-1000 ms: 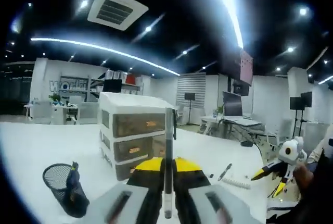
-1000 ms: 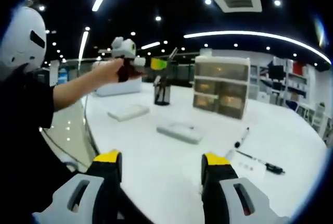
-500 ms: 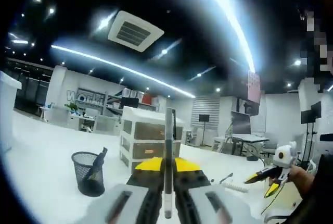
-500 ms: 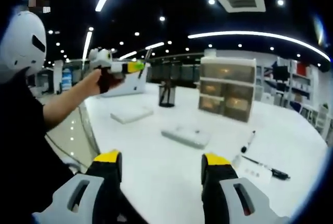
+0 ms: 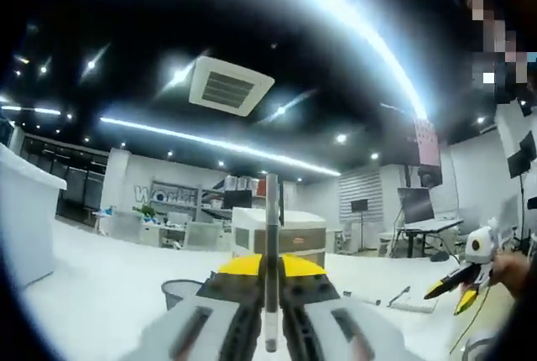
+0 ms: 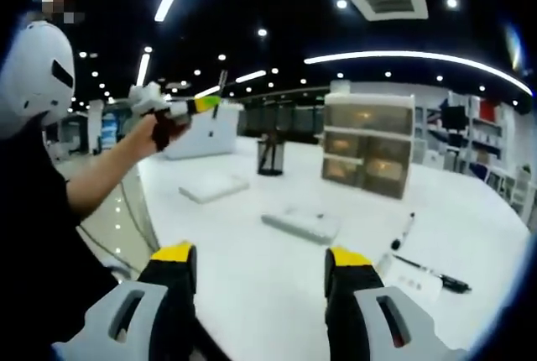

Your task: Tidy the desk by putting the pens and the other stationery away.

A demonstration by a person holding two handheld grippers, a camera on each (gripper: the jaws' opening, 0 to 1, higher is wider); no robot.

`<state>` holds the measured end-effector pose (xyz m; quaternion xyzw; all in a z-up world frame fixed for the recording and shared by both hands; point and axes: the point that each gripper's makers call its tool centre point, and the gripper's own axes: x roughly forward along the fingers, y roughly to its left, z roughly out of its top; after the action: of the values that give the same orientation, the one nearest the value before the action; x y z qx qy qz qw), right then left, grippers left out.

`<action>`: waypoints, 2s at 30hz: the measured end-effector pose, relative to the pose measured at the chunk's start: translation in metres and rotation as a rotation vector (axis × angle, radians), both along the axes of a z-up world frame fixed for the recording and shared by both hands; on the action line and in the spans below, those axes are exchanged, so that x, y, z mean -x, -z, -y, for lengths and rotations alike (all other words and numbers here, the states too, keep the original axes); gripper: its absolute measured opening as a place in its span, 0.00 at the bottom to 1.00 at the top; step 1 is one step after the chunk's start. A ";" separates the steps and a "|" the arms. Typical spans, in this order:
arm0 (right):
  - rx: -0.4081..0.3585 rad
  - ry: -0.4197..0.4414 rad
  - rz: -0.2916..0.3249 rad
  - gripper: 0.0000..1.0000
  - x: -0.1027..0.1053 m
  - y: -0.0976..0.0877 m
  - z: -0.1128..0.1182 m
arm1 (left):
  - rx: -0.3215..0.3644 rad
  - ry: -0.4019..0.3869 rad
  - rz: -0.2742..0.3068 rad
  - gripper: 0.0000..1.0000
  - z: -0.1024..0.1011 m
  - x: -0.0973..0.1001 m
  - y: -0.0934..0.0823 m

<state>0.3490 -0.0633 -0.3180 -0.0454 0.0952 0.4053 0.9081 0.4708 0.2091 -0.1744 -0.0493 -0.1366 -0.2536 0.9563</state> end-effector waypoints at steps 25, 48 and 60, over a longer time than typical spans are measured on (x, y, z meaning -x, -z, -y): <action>-0.013 0.046 0.000 0.58 -0.003 -0.002 0.013 | -0.031 -0.056 0.026 0.06 -0.018 -0.108 -0.036; -0.010 0.080 -0.003 0.58 -0.004 -0.003 0.023 | -0.024 -0.086 0.015 0.07 -0.016 -0.149 -0.020; -0.007 0.084 -0.001 0.57 -0.004 -0.002 0.027 | -0.030 -0.078 -0.015 0.07 -0.017 -0.157 0.012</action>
<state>0.3527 -0.0901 -0.3157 -0.0379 0.0959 0.3672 0.9244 0.6276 0.2262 -0.1869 -0.0314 -0.1273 -0.2180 0.9671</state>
